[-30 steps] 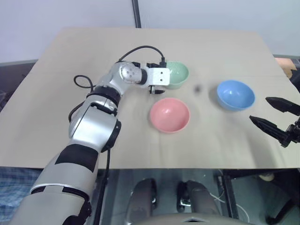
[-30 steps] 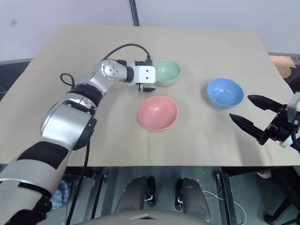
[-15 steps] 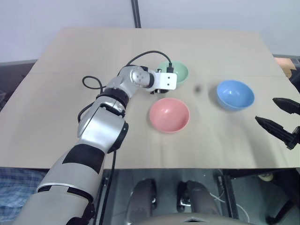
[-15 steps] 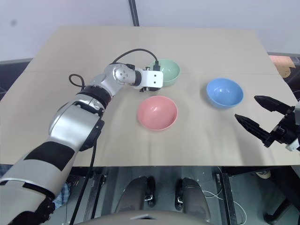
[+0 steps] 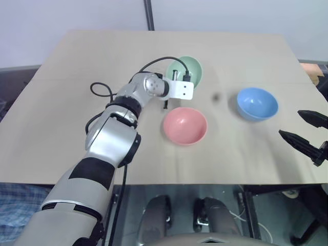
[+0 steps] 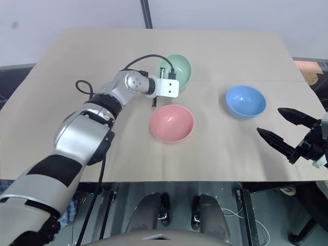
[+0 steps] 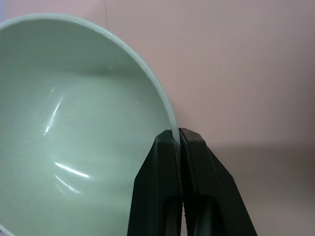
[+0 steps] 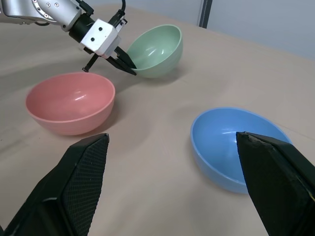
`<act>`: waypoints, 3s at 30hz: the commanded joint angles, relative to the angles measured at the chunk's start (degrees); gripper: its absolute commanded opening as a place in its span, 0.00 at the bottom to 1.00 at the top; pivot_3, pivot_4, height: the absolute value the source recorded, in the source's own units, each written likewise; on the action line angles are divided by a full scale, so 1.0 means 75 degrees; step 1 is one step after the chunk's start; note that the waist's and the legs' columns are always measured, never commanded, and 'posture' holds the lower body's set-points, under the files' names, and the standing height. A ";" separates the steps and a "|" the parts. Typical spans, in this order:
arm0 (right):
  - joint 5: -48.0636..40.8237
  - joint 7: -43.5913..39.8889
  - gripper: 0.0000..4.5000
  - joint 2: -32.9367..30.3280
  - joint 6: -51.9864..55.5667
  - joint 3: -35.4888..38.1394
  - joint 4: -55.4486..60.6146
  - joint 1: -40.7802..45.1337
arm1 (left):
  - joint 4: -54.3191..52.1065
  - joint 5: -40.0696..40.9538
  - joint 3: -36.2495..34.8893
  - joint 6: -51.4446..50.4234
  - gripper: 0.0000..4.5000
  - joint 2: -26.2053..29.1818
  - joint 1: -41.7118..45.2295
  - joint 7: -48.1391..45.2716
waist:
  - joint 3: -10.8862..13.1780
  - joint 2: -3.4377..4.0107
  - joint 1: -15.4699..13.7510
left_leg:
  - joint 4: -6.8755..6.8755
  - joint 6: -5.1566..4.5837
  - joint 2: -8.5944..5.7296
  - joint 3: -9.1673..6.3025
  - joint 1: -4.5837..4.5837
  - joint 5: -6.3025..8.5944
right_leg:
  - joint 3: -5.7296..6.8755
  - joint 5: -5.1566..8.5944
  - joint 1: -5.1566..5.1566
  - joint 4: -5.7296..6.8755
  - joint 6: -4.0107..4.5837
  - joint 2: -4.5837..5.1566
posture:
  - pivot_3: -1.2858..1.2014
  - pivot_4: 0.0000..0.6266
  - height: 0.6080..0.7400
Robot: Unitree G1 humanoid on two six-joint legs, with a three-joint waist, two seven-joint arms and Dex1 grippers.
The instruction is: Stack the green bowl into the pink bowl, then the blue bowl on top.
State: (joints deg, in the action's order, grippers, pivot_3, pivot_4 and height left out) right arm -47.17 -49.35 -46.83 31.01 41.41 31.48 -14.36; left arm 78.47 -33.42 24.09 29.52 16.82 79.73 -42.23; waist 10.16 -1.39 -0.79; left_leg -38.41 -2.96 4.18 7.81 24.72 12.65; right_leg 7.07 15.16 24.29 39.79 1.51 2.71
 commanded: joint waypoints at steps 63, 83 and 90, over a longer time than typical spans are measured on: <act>0.1082 -0.0654 1.00 -0.0847 -0.0023 -0.2646 -0.1898 0.2763 | -0.7106 0.8459 -0.1875 -0.4612 0.99 0.5602 -0.3660 -0.5504 | -0.0006 0.0020 0.0174 | -0.0036 0.0029 0.0015 -0.0010 -0.0011 -0.0018 | -0.0013 0.0000 -0.0010 0.0015 0.0001 -0.0012 | 0.52 0.24 1.00; 0.5090 -0.0839 0.83 -0.0015 0.0111 -0.7376 -0.6167 0.7177 | -1.0597 0.9398 -0.6105 -0.6839 1.00 0.6031 -0.8439 -0.4068 | -0.0004 0.0029 0.0199 | -0.0018 0.0033 0.0014 0.0002 -0.0007 -0.0019 | -0.0006 0.0000 0.0003 0.0018 0.0002 0.0014 | 0.52 0.24 1.00; 0.5319 -0.1092 0.07 0.0123 -0.0209 -0.7228 -0.6232 0.7296 | -1.0656 0.9330 -0.6251 -0.6836 1.00 0.6006 -0.8595 -0.4135 | -0.0005 0.0028 0.0201 | -0.0007 0.0035 0.0013 0.0007 -0.0007 -0.0020 | -0.0008 0.0000 0.0007 0.0014 0.0003 0.0016 | 0.52 0.24 1.00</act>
State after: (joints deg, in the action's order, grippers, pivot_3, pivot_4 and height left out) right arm -7.33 -56.53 -45.64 29.43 -13.51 -15.67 40.13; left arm 0.39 36.17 -20.26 -22.11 61.50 15.12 -73.33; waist 10.12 -1.18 0.72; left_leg -38.46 -2.70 4.28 7.89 24.65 12.50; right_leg 7.00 15.16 24.34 39.89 1.54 2.83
